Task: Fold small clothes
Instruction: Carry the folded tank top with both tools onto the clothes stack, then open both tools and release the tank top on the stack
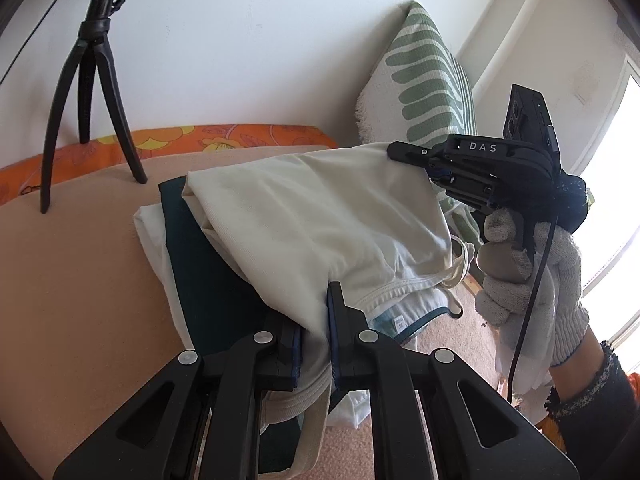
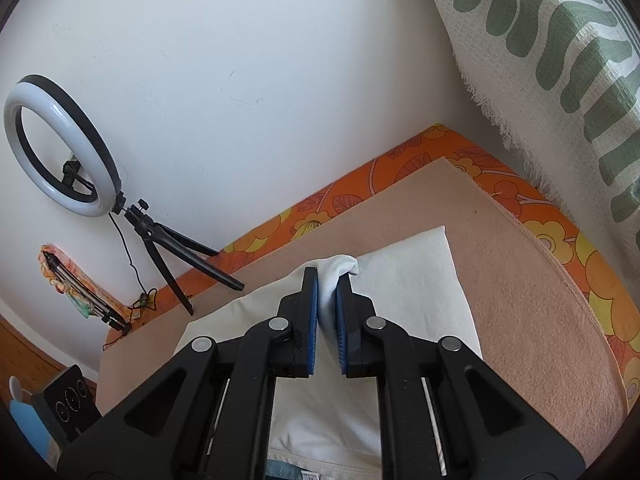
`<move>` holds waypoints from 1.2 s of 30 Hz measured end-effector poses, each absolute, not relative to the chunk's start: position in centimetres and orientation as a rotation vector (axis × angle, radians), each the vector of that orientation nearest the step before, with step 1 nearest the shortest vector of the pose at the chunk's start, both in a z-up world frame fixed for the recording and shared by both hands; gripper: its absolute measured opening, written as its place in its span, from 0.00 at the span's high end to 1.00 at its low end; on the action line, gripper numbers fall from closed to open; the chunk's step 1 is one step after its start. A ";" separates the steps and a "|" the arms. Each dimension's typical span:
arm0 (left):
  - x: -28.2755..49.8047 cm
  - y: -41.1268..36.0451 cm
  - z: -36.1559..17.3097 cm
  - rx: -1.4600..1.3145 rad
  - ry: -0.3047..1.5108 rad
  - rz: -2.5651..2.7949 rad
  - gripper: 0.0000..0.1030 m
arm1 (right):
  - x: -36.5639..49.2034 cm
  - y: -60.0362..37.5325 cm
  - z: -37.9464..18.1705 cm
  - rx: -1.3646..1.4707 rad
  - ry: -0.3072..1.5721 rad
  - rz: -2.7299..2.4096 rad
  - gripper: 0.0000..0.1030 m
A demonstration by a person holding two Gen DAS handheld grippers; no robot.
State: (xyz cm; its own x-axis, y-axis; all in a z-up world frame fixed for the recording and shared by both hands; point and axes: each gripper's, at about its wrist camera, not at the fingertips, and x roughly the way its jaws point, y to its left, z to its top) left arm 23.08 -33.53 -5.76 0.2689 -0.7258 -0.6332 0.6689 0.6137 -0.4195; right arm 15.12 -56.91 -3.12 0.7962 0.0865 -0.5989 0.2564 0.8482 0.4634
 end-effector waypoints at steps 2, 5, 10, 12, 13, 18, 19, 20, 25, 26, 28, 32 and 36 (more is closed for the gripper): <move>22.9 -33.5 -6.0 -0.055 0.899 -0.936 0.90 | 15.8 -56.8 -3.9 0.538 0.674 -0.111 0.91; 22.6 -33.4 -5.8 -0.024 0.907 -0.908 0.88 | 16.3 -56.9 -4.6 0.511 0.697 -0.138 0.91; 22.2 -32.9 -5.2 0.002 0.927 -0.869 0.70 | 16.8 -56.6 -5.1 0.422 0.749 -0.256 0.91; 21.9 -32.5 -4.9 0.013 0.927 -0.857 0.65 | 16.8 -56.5 -5.0 0.400 0.758 -0.286 0.83; 21.7 -32.4 -4.8 0.025 0.924 -0.848 0.65 | 16.7 -56.5 -4.9 0.397 0.761 -0.301 0.77; 20.5 -31.8 -4.0 0.077 0.894 -0.797 0.44 | 15.7 -56.5 -4.1 0.395 0.747 -0.311 0.51; 20.3 -31.5 -3.8 0.083 0.883 -0.777 0.40 | 15.4 -56.4 -3.8 0.395 0.743 -0.311 0.51; 20.1 -31.3 -3.5 0.087 0.874 -0.763 0.39 | 15.2 -56.4 -3.6 0.394 0.742 -0.312 0.51; 19.2 -30.0 -2.2 0.079 0.850 -0.743 0.35 | 13.6 -55.6 -2.8 0.393 0.733 -0.306 0.44; 19.0 -29.8 -2.0 0.081 0.846 -0.737 0.34 | 13.2 -55.3 -2.6 0.389 0.730 -0.304 0.43; 18.5 -29.3 -1.3 0.078 0.839 -0.721 0.27 | 12.4 -54.7 -2.0 0.371 0.720 -0.311 0.41; 17.1 -28.2 0.2 0.081 0.796 -0.701 0.25 | 10.8 -53.4 -0.8 0.348 0.700 -0.312 0.31; 15.5 -27.0 1.6 0.085 0.751 -0.699 0.23 | 9.1 -51.6 0.4 0.306 0.679 -0.331 0.22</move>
